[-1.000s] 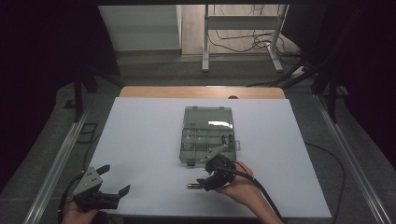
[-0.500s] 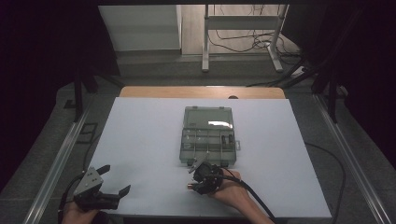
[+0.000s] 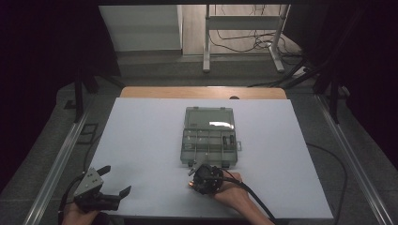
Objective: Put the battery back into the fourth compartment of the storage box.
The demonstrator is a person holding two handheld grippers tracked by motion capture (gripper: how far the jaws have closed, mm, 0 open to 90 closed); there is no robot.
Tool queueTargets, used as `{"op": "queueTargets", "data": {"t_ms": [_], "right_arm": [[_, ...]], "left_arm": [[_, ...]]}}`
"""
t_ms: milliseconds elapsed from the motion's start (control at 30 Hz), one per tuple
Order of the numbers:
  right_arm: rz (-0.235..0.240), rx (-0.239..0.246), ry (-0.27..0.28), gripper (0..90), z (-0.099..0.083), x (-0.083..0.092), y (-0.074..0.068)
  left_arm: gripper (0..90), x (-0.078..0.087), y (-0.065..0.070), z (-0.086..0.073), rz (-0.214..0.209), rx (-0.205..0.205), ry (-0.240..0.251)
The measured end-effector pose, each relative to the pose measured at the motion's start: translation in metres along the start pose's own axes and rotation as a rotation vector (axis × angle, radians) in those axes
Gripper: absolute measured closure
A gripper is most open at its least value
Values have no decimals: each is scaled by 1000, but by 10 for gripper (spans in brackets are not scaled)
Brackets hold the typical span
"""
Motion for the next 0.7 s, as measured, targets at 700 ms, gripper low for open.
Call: {"op": "queueTargets", "data": {"t_ms": [700], "right_arm": [[-24,-88,49,768,-1,21,21]], "left_arm": [[3,0,0,0,-4,-1,-2]]}}
Point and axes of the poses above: each handheld gripper's, and its own axes: x roughly backward along the jaws, z roughly out of its top, y roughly to its right, the point moved 9 cm from there along -x, roughly forward along the jaws, and after that the axes turned 12 degrees about -z, right-handed, at the moved point
